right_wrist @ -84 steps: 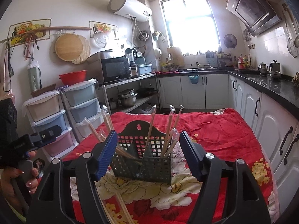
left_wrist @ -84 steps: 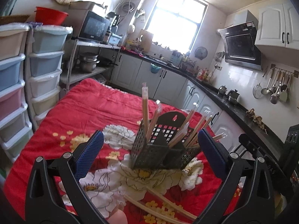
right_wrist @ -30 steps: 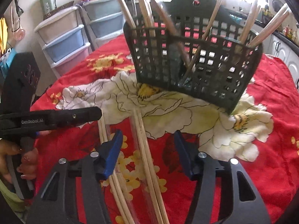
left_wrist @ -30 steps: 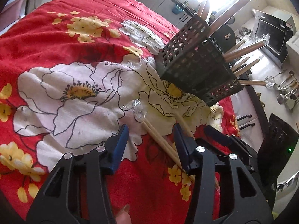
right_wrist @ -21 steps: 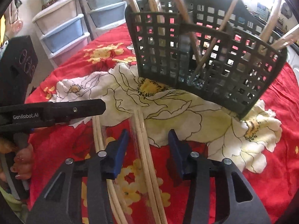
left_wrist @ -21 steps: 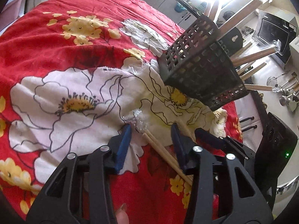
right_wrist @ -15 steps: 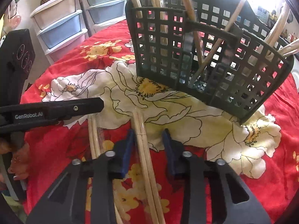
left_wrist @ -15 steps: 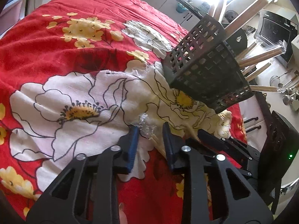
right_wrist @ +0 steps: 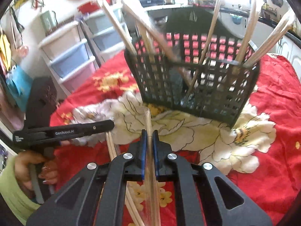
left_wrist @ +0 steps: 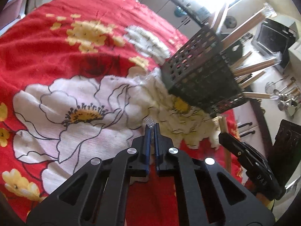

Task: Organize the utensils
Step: 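Lift both chopsticks upright, carry them over the caddy and lower them in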

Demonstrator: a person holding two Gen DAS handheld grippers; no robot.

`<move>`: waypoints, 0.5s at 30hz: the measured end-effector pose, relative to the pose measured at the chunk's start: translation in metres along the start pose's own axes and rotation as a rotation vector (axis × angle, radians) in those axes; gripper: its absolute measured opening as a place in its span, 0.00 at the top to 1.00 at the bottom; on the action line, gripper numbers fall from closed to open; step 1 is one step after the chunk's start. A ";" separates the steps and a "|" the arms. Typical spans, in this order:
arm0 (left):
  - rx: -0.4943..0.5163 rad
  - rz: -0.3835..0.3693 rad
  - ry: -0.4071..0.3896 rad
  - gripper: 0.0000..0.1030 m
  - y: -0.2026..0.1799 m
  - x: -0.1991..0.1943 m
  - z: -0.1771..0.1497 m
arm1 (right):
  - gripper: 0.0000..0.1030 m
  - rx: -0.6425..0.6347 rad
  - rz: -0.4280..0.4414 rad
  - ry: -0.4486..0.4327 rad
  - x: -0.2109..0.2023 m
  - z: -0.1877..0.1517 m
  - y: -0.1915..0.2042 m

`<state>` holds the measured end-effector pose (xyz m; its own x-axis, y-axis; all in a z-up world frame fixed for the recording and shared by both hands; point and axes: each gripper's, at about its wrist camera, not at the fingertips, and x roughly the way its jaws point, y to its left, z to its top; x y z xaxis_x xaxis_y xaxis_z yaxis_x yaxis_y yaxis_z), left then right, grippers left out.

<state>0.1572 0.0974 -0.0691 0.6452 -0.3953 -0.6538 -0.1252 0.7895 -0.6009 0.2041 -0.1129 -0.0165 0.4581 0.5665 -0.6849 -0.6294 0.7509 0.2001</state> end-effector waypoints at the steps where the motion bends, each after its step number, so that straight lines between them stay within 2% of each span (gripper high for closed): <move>1: 0.010 -0.009 -0.016 0.99 -0.003 -0.006 0.001 | 0.93 0.001 -0.001 -0.021 -0.008 0.002 -0.001; 15: 0.188 -0.176 -0.207 1.00 -0.084 -0.082 0.016 | 0.93 0.062 0.018 -0.256 -0.087 0.019 -0.013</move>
<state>0.1269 0.0707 0.0426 0.7868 -0.4443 -0.4284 0.1307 0.7983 -0.5879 0.1841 -0.1652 0.0542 0.5961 0.6418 -0.4825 -0.6031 0.7546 0.2586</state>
